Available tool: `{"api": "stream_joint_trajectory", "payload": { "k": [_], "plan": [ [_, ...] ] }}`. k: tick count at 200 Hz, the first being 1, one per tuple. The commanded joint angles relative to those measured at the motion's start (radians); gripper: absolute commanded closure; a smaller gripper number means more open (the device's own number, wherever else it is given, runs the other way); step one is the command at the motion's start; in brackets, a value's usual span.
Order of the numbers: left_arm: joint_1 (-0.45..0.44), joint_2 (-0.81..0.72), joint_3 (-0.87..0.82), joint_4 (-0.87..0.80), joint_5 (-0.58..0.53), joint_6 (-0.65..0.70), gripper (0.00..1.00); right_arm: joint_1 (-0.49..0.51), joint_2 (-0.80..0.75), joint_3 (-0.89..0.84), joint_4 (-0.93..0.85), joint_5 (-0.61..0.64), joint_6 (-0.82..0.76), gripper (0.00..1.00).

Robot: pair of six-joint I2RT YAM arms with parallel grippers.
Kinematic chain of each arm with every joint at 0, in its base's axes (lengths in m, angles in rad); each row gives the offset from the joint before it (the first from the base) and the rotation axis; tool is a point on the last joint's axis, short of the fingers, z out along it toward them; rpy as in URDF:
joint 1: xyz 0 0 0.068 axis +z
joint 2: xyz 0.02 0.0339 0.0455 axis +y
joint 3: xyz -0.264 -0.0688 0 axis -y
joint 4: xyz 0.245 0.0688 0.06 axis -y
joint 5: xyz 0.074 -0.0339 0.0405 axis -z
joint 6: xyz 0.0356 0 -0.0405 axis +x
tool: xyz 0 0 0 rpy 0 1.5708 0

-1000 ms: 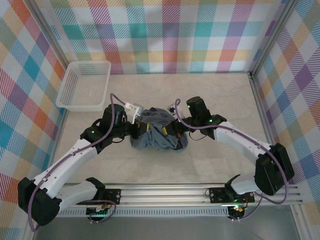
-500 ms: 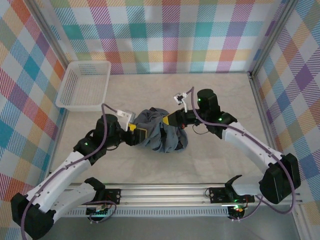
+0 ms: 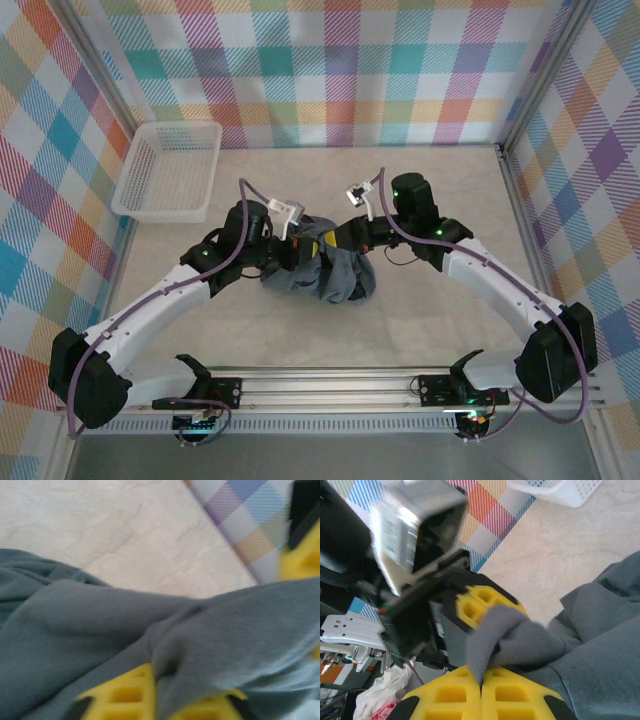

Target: Fold the inside-out t-shirt

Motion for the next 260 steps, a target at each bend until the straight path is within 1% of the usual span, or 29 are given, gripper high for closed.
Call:
{"api": "stream_joint_trajectory", "payload": {
  "k": [1,6,17,30,47,55,63,71,95,113,121,129,139,148,155,159,175,186,197,209,214,216,220,229,233,237,241,251,260],
  "plan": [
    [0.034,-0.015,0.056,0.278,0.219,-0.241,1.00,-0.071,0.047,-0.038,-0.029,-0.030,-0.041,0.89],
    [0.034,-0.009,0.064,0.307,0.256,-0.274,1.00,-0.100,0.066,-0.065,-0.011,-0.028,-0.036,0.88],
    [0.035,-0.008,0.077,0.338,0.288,-0.317,1.00,-0.151,0.125,-0.081,-0.006,-0.044,-0.048,0.87],
    [0.036,-0.011,0.088,0.312,0.296,-0.314,1.00,-0.167,0.169,-0.041,-0.067,-0.044,-0.084,0.83],
    [0.036,-0.003,0.099,0.231,0.291,-0.274,1.00,-0.168,0.140,-0.040,-0.038,-0.038,-0.061,0.79],
    [0.037,0.004,0.095,0.216,0.288,-0.265,1.00,-0.170,0.107,-0.055,-0.023,-0.013,-0.049,0.73],
    [0.037,0.014,0.090,0.212,0.281,-0.264,1.00,-0.175,0.071,-0.067,-0.036,0.047,-0.040,0.65],
    [0.037,0.023,0.088,0.208,0.277,-0.260,1.00,-0.178,0.033,-0.080,-0.068,0.124,-0.034,0.63],
    [0.039,0.052,0.093,0.160,0.233,-0.243,1.00,-0.176,-0.115,-0.140,-0.109,0.230,0.003,0.62],
    [0.040,0.083,0.113,0.106,0.210,-0.218,1.00,-0.169,-0.287,-0.221,-0.097,0.407,0.067,0.63],
    [0.041,0.094,0.120,0.097,0.211,-0.211,1.00,-0.151,-0.346,-0.239,-0.098,0.461,0.062,0.64],
    [0.040,0.105,0.124,0.095,0.212,-0.210,1.00,-0.108,-0.384,-0.233,-0.114,0.507,0.039,0.64],
    [0.040,0.117,0.128,0.094,0.208,-0.213,1.00,-0.029,-0.389,-0.203,-0.153,0.569,0.005,0.64],
    [0.040,0.129,0.133,0.095,0.207,-0.215,1.00,0.052,-0.361,-0.159,-0.213,0.663,-0.033,0.62],
    [0.041,0.135,0.137,0.095,0.209,-0.214,1.00,0.111,-0.331,-0.125,-0.256,0.748,-0.064,0.57],
    [0.041,0.137,0.139,0.097,0.212,-0.215,1.00,0.134,-0.310,-0.111,-0.272,0.795,-0.076,0.52],
    [0.040,0.142,0.143,0.102,0.216,-0.219,1.00,0.155,-0.232,-0.090,-0.289,0.982,-0.067,0.37],
    [0.040,0.140,0.143,0.097,0.216,-0.217,1.00,0.155,-0.182,-0.087,-0.251,1.040,-0.093,0.34],
    [0.040,0.133,0.145,0.087,0.215,-0.217,1.00,0.155,-0.124,-0.081,-0.200,1.006,-0.138,0.33],
    [0.040,0.123,0.149,0.078,0.212,-0.211,1.00,0.155,-0.050,-0.052,-0.183,0.881,-0.174,0.36],
    [0.041,0.119,0.152,0.070,0.210,-0.204,1.00,0.154,-0.020,-0.032,-0.192,0.813,-0.173,0.39],
    [0.040,0.118,0.153,0.063,0.208,-0.201,1.00,0.153,-0.012,-0.022,-0.195,0.791,-0.169,0.41],
    [0.040,0.115,0.157,0.047,0.199,-0.189,1.00,0.149,0.005,-0.004,-0.202,0.743,-0.161,0.50],
    [0.043,0.108,0.167,-0.008,0.163,-0.149,1.00,0.142,0.019,0.020,-0.197,0.614,-0.153,0.80],
    [0.046,0.102,0.170,-0.036,0.140,-0.130,1.00,0.139,0.015,0.023,-0.184,0.555,-0.149,0.90],
    [0.048,0.099,0.172,-0.080,0.109,-0.095,1.00,0.134,0.005,0.020,-0.164,0.493,-0.142,0.96],
    [0.050,0.097,0.170,-0.120,0.074,-0.060,1.00,0.131,-0.009,0.012,-0.137,0.422,-0.134,1.00],
    [0.064,0.097,0.149,-0.197,-0.063,0.015,1.00,0.111,-0.048,-0.016,-0.054,0.225,-0.105,1.00],
    [0.097,0.111,0.116,-0.237,-0.172,0.052,1.00,0.091,-0.081,-0.048,0.022,0.085,-0.062,1.00]
  ]
}}
